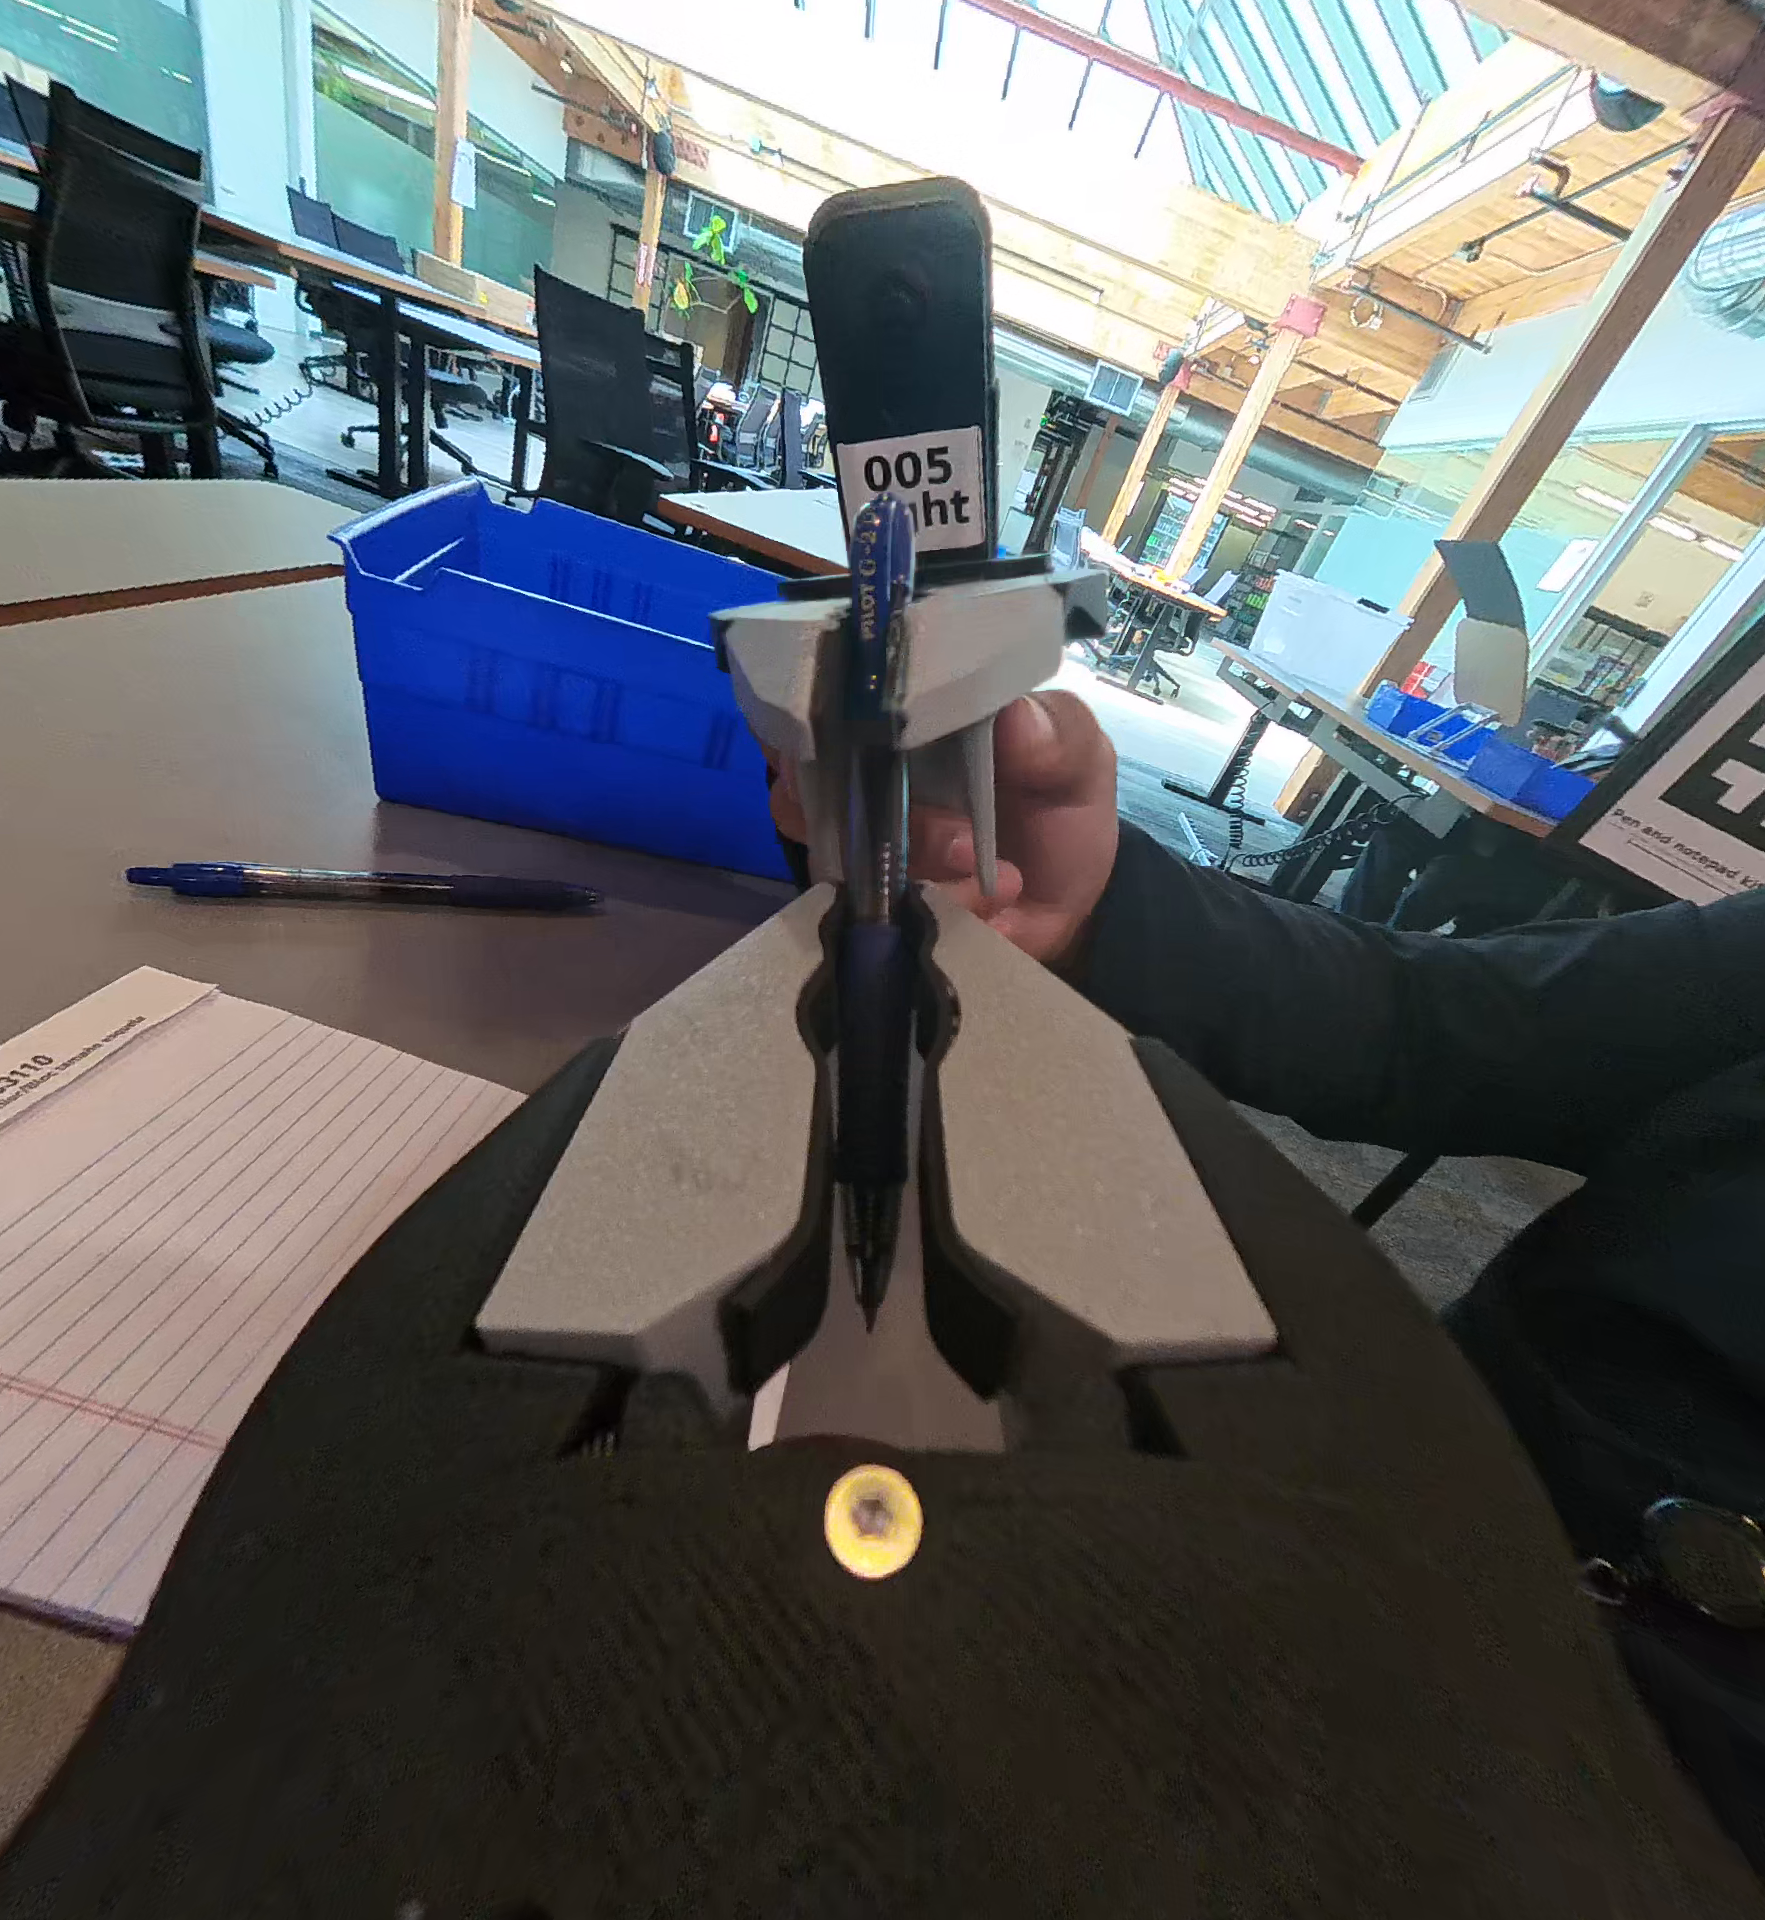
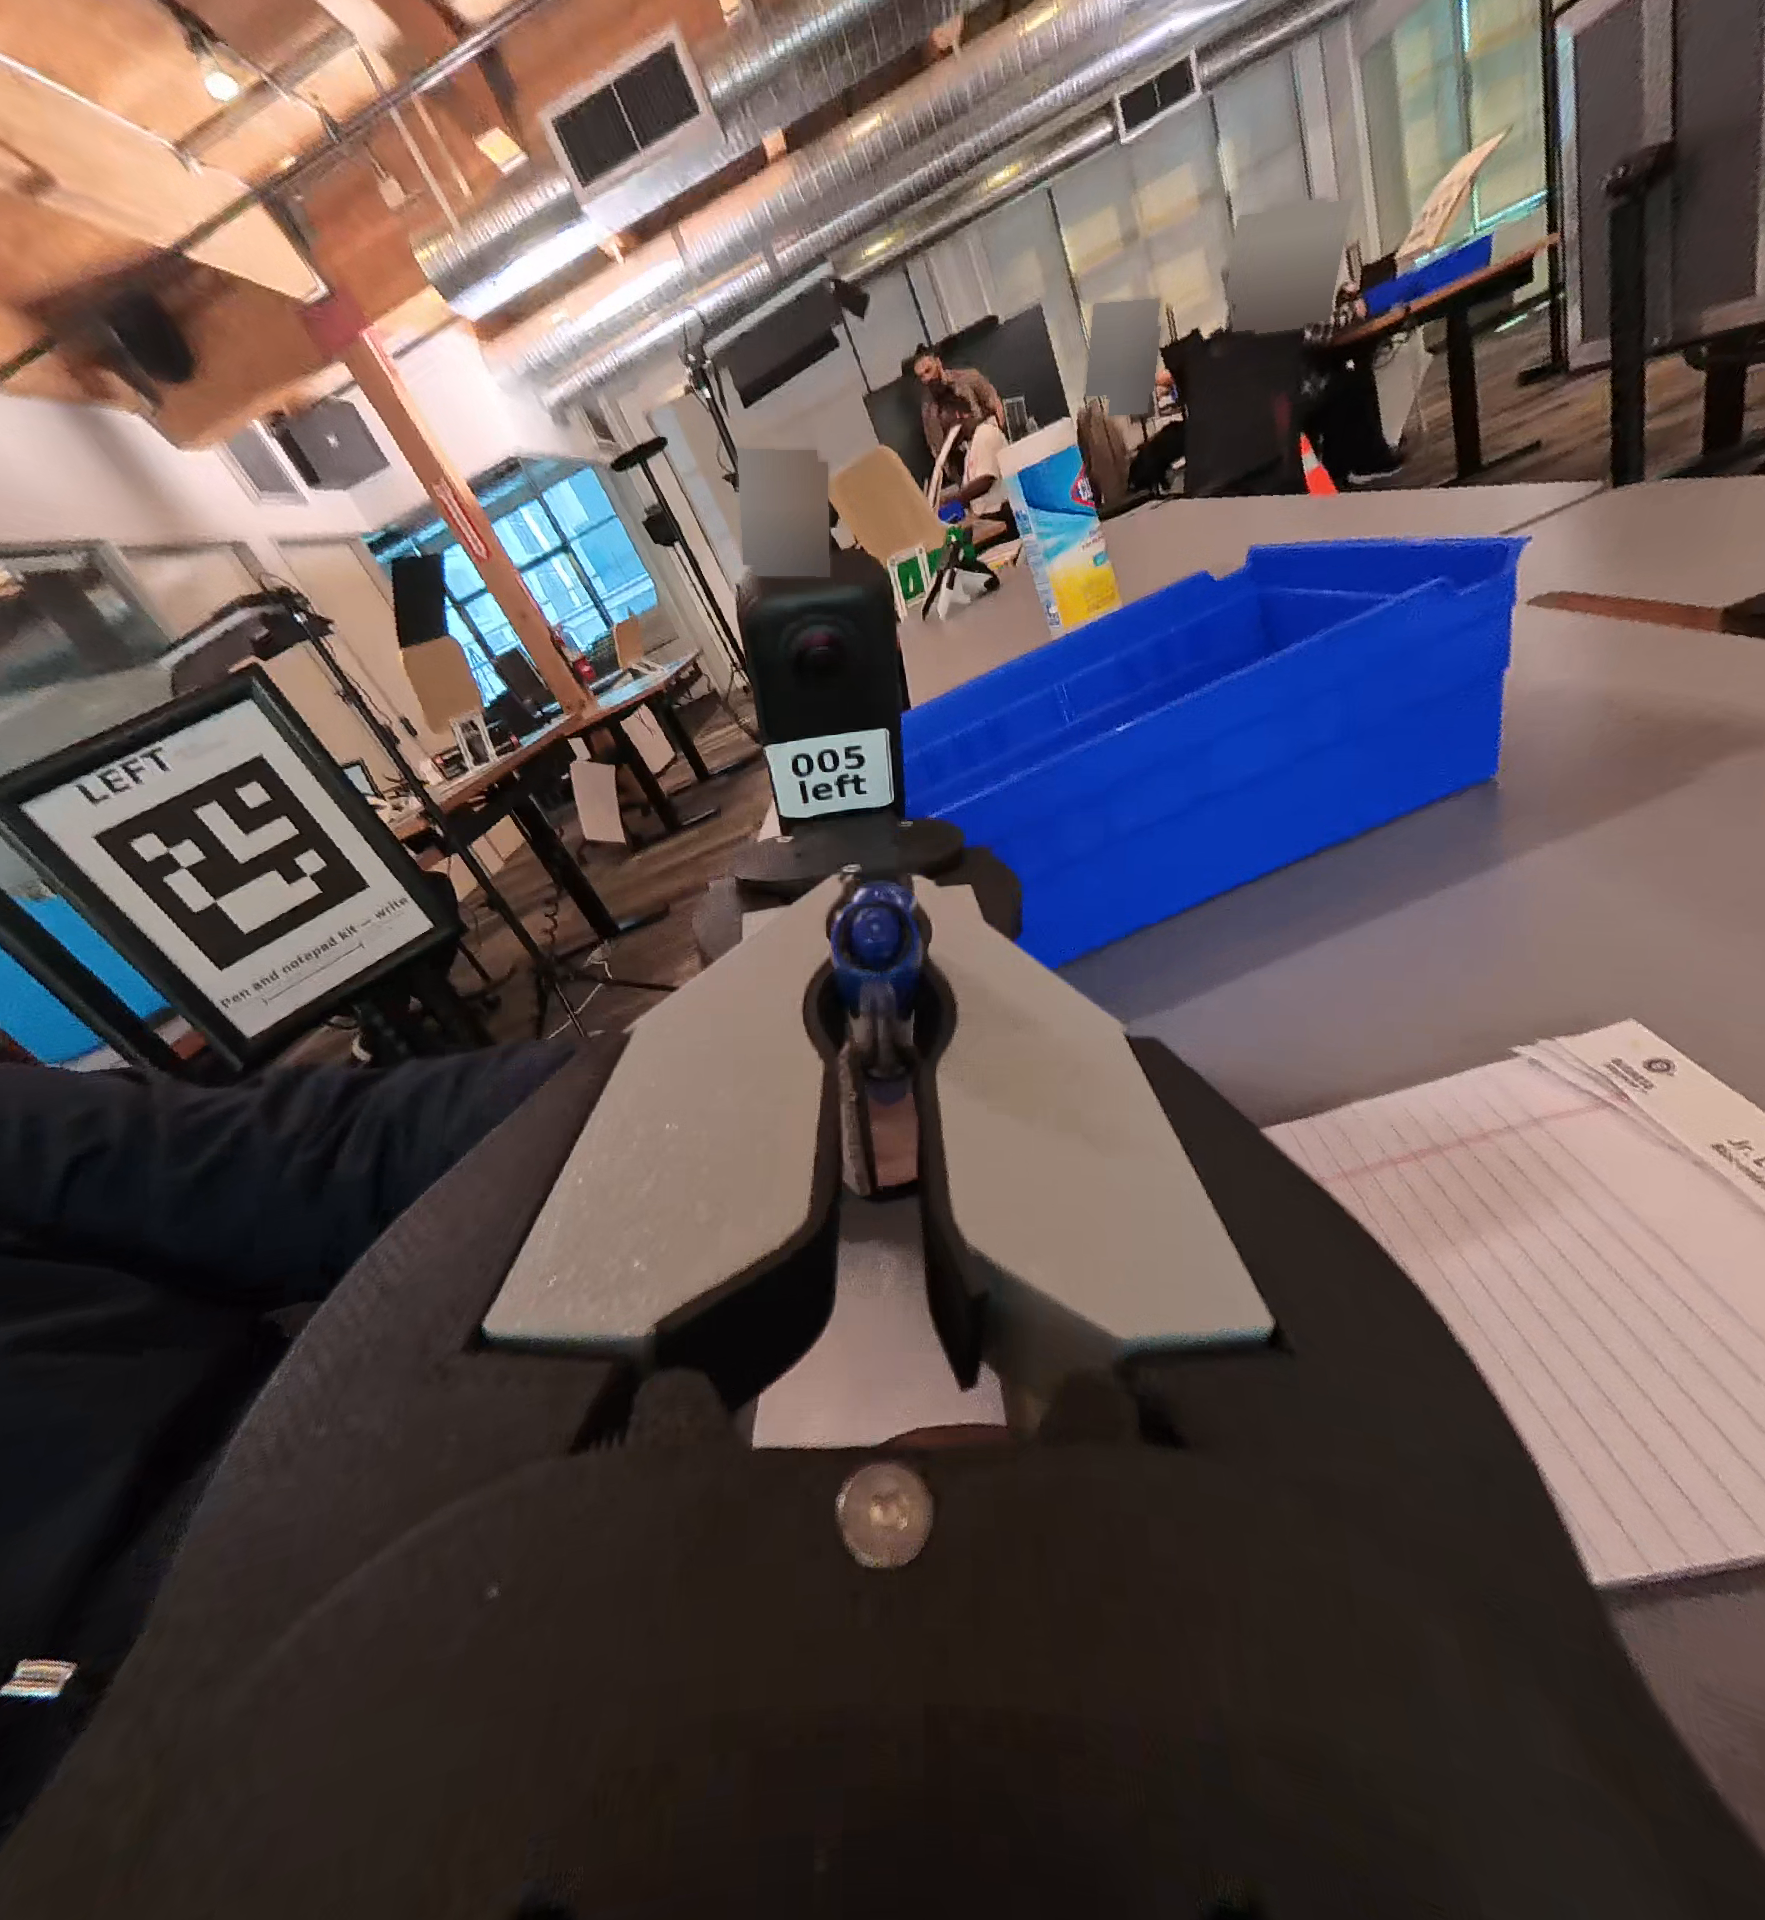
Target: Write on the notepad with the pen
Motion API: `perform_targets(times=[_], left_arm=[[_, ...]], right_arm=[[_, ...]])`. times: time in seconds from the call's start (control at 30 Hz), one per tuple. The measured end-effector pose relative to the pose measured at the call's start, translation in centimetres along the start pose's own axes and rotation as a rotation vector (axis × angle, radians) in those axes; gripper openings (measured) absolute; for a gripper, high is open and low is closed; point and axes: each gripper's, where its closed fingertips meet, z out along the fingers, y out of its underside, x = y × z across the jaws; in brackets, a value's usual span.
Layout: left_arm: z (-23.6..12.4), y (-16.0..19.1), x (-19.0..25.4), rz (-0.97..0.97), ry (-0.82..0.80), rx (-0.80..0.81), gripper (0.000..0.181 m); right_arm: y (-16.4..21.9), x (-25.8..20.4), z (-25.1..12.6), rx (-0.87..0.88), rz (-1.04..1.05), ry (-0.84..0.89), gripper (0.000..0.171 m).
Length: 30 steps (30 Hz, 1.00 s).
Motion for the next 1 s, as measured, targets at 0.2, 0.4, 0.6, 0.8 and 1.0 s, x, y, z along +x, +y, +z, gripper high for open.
perform_targets(times=[0.2,0.4,0.6,0.8,1.0], left_arm=[[-0.1,-0.3,-0.6,-0.040,-0.012,0.029,0.008],[-0.6,-0.6,-0.6,-0.020,-0.012,0.047,0.009],[-1.1,-1.3,-0.5,-0.010,-0.014,0.077,0.009],[-1.3,-1.4,-0.2,0.016,-0.018,0.071,0.009],[-1.0,-1.0,0.2,0.014,0.010,0.048,0.009]], right_arm=[[-0.1,0.9,-0.3,-0.006,-0.006,0.054,0.003],[-1.1,0.6,-1.2,0.022,-0.038,0.060,0.003],[-1.3,0.4,-1.4,0.024,-0.023,0.036,0.003],[-0.9,-0.1,-1.4,0.023,0.087,-0.068,0.005],[1.4,-0.7,0.0,-0.095,0.094,-0.095,0.013]])
